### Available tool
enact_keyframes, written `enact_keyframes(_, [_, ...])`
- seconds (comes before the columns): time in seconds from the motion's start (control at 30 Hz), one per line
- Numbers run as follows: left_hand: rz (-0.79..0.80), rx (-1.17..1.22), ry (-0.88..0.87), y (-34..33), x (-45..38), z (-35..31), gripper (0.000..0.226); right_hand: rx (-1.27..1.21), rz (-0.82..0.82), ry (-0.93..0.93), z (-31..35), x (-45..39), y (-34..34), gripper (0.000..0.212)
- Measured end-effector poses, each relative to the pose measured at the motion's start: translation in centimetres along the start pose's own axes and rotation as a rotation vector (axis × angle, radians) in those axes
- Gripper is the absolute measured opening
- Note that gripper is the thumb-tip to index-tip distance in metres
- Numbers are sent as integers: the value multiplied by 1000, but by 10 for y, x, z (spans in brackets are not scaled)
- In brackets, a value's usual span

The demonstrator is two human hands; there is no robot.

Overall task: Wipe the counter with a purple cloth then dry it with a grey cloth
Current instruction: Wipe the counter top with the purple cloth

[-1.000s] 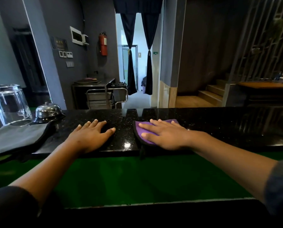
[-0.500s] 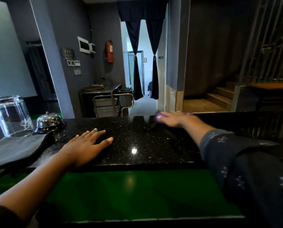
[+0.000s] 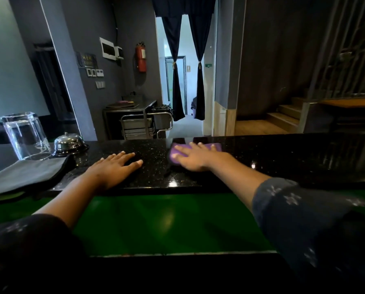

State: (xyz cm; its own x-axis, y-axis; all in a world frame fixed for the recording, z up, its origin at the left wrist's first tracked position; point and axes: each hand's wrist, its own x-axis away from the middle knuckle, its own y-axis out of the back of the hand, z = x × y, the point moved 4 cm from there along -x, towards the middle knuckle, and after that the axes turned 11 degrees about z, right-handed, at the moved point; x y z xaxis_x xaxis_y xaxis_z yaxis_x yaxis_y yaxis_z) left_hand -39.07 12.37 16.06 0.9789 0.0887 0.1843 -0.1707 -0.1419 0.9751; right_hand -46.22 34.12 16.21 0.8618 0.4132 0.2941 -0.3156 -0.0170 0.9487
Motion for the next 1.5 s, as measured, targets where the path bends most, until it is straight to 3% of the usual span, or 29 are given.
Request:
enact_keyframes(0.13, [-9,10,-20,-1,0,2,68,59,-16,139,6,54,-20,58])
enact_keyframes(0.3, [-25,-16,-36,-7,-6,2,69,-12,-18,-126,-39,50,-13,58])
enact_keyframes(0.43, [-35,29,-59,-5,-12,5,68,-89,-69,-291,-6,-9,4,61])
enact_keyframes(0.6, [-26,133,-103,-2,-12,10,61,-71,-48,-177,82,-32,3,62])
enact_keyframes(0.73, [-72,314,-235,21,3,19,50,0,-26,-41,95,-3,-12,60])
enact_keyframes(0.83, [-99,160,-226,40,14,61,48,17,-18,-8,88,14,-19,58])
enact_keyframes(0.97, [-58,-33,-74,44,17,129,53,-35,-57,-137,94,-16,-9,61])
enact_keyframes(1.13, [5,70,-33,30,12,155,54,-59,-44,-164,150,-62,0,62])
enact_keyframes(1.27, [-20,91,-50,35,8,158,54,14,-25,40,194,-55,-6,59])
enact_keyframes(1.37, [-16,87,-57,30,2,165,54,48,-5,131,198,-31,-19,55])
enact_keyframes(1.5, [-50,75,-58,24,-7,167,54,27,-23,83,196,-47,-14,54])
